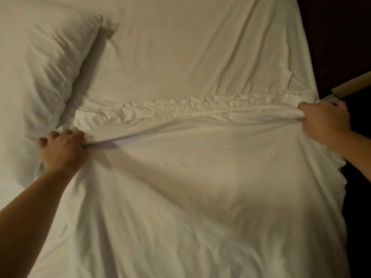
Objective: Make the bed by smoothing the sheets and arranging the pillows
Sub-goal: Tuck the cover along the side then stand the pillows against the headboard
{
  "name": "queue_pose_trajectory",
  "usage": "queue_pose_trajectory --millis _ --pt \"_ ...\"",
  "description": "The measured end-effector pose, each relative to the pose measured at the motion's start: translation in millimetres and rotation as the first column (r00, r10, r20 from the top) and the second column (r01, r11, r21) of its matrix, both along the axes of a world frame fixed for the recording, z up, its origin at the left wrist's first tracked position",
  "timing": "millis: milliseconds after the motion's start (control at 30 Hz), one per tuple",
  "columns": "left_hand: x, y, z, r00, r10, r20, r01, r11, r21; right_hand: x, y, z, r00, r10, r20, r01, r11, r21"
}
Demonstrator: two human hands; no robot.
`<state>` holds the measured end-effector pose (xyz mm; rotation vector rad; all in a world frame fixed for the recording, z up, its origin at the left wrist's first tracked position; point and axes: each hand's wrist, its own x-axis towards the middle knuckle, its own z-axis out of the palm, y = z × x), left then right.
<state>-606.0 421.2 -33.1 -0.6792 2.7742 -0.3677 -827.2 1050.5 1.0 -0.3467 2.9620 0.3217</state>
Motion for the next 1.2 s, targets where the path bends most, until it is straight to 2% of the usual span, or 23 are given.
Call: queue_pose_trajectory --millis 167,267,333,400,467,500,567,600,667,733,800,867,1000,1100,1200 --pt "-33.1 -19.8 24.0 0.988 0.008 -0.155 -0.014 0.999 -0.036 -33.8 -9.3 24.8 0.988 0.009 -0.155 -0.011 1.000 -0.010" --pt "-54.5 -13.0 24.7 0.940 0.123 -0.318 -0.098 0.991 0.091 -44.8 -28.0 18.2 0.954 -0.062 -0.292 0.059 0.998 -0.017" --pt "-64.3 4.6 22.7 0.870 0.243 -0.429 -0.165 0.964 0.210 -44.7 -43.5 13.4 0.942 -0.115 -0.315 0.098 0.993 -0.071" --pt "-64.4 31.9 15.2 0.849 0.235 -0.473 -0.147 0.965 0.216 -30.0 -58.8 3.8 0.952 -0.117 -0.284 0.091 0.990 -0.105" --pt "-52.2 61.9 1.5 0.882 0.106 -0.459 0.003 0.973 0.232 1.5 -72.3 -15.2 0.976 -0.072 -0.207 0.049 0.992 -0.115" --pt "-43.0 76.3 -8.1 0.904 0.077 -0.421 0.064 0.948 0.313 20.3 -77.7 -25.9 0.987 -0.041 -0.153 0.025 0.994 -0.109" --pt "-19.2 92.9 -39.2 0.968 0.019 -0.249 0.099 0.884 0.456 51.2 -76.7 -49.5 1.000 -0.019 0.007 0.020 0.997 -0.075" --pt "-7.9 96.2 -57.7 0.986 -0.050 -0.160 0.121 0.873 0.472 60.1 -68.0 -61.5 0.994 -0.063 0.084 0.068 0.996 -0.056" --pt "5.5 95.0 -87.1 0.987 -0.163 -0.016 0.151 0.875 0.461 66.3 -38.8 -80.9 0.951 -0.260 0.165 0.269 0.962 -0.040" --pt "6.5 90.1 -100.7 0.991 -0.122 0.054 0.083 0.880 0.468 64.1 -4.7 -89.5 0.842 -0.506 0.186 0.524 0.849 -0.065" --pt "5.2 85.0 -110.6 0.991 -0.129 0.048 0.094 0.888 0.450 61.1 25.8 -90.3 0.701 -0.679 0.218 0.709 0.698 -0.104" --pt "3.6 83.3 -116.4 0.995 -0.100 0.025 0.079 0.895 0.439 63.6 44.7 -88.2 0.632 -0.726 0.269 0.770 0.628 -0.115" --pt "5.2 139.3 -93.1 0.998 0.040 -0.051 -0.012 0.886 0.463 87.5 70.4 -80.9 0.732 -0.587 0.345 0.667 0.722 -0.186" --pt "-2.6 188.0 -73.6 0.989 -0.065 -0.132 0.120 0.875 0.469 112.6 79.3 -74.7 0.751 -0.543 0.375 0.644 0.728 -0.235" --pt "-13.8 243.8 -54.4 0.987 -0.082 -0.138 0.147 0.811 0.567 153.2 90.9 -81.6 0.741 -0.529 0.413 0.656 0.699 -0.283"
